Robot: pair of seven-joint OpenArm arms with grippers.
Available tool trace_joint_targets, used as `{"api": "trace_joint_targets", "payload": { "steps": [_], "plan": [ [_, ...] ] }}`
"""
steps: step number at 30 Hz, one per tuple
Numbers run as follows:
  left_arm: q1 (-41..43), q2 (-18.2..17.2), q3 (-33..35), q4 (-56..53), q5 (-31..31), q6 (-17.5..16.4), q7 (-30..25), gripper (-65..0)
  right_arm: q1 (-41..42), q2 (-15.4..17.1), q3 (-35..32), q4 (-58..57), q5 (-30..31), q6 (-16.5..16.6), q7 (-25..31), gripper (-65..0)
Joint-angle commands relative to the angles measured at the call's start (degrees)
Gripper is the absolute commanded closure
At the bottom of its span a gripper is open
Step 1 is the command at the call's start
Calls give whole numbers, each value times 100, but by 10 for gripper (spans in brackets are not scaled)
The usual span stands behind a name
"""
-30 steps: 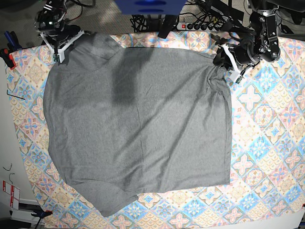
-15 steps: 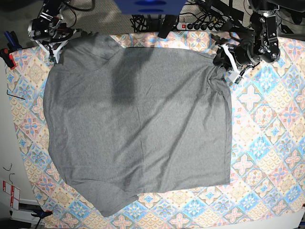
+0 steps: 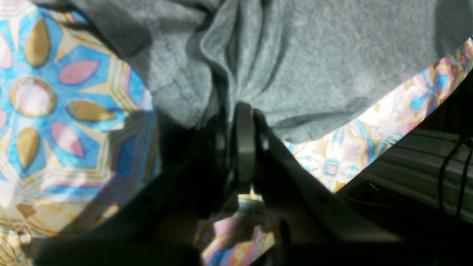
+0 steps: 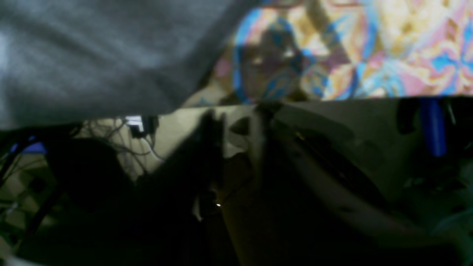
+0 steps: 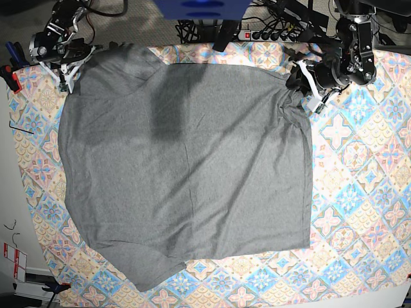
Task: Fold the T-shirt properly
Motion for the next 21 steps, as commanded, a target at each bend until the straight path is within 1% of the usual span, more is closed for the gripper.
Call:
{"api": "trace_joint_targets", "payload": {
  "steps": [1, 4, 7, 8, 10, 13, 18, 19, 21],
  "plan": [
    [56, -7, 34, -37, 439, 163, 323, -26, 0, 57, 21, 114, -11, 8, 37, -232],
    [56, -7, 43, -37, 439, 163, 323, -26, 0, 66, 21, 123, -11, 8, 55, -408],
    [56, -7, 43, -37, 439, 163, 323, -26, 106, 136, 21, 255, -2, 12, 55, -558],
    [56, -7, 43, -37, 439, 163, 323, -26, 106, 145, 21, 307, -2, 12, 55, -597],
    [56, -7, 43, -37, 439, 163, 323, -26, 123, 145, 21, 439, -2, 12, 55, -650],
    [56, -7, 43, -37, 439, 163, 323, -26, 282, 145, 56, 668, -2, 12, 46, -650],
    [56, -7, 52, -37, 439, 163, 323, -26, 730, 101, 698, 879, 59, 12, -33, -650],
    [56, -7, 52, -37, 439, 163, 323, -26, 809, 101, 794, 914, 191, 12, -147, -650],
    [56, -7, 52, -37, 439, 163, 323, -26, 941, 101, 1005, 932, 745, 12, -604, -650]
  ]
}}
